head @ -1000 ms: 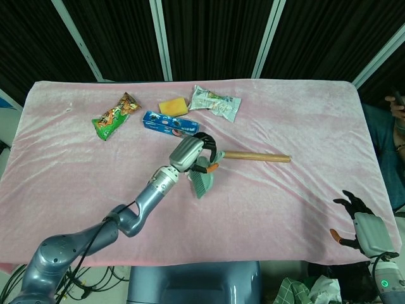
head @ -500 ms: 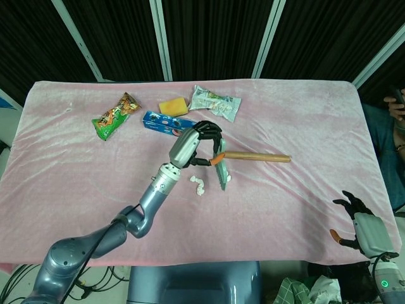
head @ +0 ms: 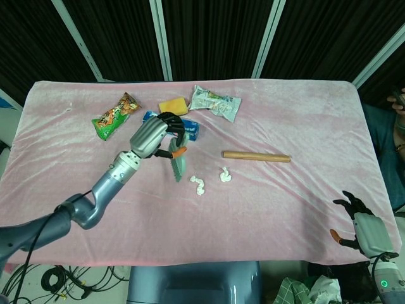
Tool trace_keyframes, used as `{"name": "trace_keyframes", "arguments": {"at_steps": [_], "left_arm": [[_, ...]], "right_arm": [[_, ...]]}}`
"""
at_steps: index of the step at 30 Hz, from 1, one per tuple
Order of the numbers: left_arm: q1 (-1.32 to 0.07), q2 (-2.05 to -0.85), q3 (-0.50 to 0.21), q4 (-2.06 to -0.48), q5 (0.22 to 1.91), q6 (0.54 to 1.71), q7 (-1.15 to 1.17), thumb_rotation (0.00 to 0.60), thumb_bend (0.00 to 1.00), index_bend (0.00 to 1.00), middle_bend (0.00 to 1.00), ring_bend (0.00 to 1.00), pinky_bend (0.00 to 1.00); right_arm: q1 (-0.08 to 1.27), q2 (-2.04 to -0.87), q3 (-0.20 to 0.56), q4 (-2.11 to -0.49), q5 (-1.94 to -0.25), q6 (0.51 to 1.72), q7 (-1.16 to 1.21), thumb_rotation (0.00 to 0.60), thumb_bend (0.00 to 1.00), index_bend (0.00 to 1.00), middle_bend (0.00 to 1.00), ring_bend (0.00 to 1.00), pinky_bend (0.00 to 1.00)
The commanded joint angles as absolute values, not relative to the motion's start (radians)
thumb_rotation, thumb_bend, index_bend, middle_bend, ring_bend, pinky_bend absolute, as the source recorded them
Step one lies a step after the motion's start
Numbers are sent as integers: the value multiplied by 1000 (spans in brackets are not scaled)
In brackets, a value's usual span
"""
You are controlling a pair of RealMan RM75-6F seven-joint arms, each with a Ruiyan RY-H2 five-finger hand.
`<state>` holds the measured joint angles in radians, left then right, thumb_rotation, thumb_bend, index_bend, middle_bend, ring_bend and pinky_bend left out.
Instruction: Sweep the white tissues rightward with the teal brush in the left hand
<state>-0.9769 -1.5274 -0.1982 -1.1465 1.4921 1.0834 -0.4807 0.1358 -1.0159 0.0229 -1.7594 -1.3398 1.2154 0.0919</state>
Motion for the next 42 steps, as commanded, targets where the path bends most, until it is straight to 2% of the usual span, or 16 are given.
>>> {"name": "trace_keyframes", "arguments": {"at_steps": [1, 6, 11, 18, 27, 31, 37, 42], "left_arm": [[-931, -1445, -144, -1221, 1494, 1040, -409, 600, 457, 694, 755, 314, 276], [-893, -1366, -78, -1269, 1513, 1007, -341, 600, 457, 693, 756, 314, 276], [-863, -1347, -42, -1271, 1503, 979, -307, 600, 457, 693, 755, 314, 276], [-868, -1430, -22, -1175, 1504, 925, -278, 600, 457, 693, 752, 314, 276], [-916, -1545, -35, -1061, 1508, 854, -288, 600, 457, 661, 725, 311, 266], [-936, -1570, -30, -1047, 1522, 831, -277, 600, 430, 577, 611, 272, 247], [-954, -1566, -32, -1051, 1484, 749, -209, 600, 240, 323, 357, 117, 161], [-956, -1525, -56, -1123, 1419, 700, -159, 600, 162, 221, 241, 39, 120]], "right_arm": [[136, -1016, 23, -1760, -1339, 1215, 91, 600, 209, 258, 65, 101, 231], [135, -1015, 24, -1760, -1336, 1216, 93, 600, 209, 259, 65, 101, 231], [137, -1015, 23, -1761, -1338, 1211, 94, 600, 209, 260, 65, 101, 231], [135, -1014, 23, -1764, -1336, 1212, 99, 600, 209, 261, 65, 101, 231], [137, -1012, 24, -1761, -1337, 1210, 103, 600, 209, 267, 65, 101, 231], [137, -1011, 23, -1761, -1338, 1208, 103, 600, 209, 276, 65, 102, 231], [136, -1013, 25, -1755, -1355, 1220, 119, 600, 211, 295, 65, 110, 231], [136, -1015, 26, -1753, -1353, 1220, 116, 600, 211, 300, 65, 110, 232]]}}
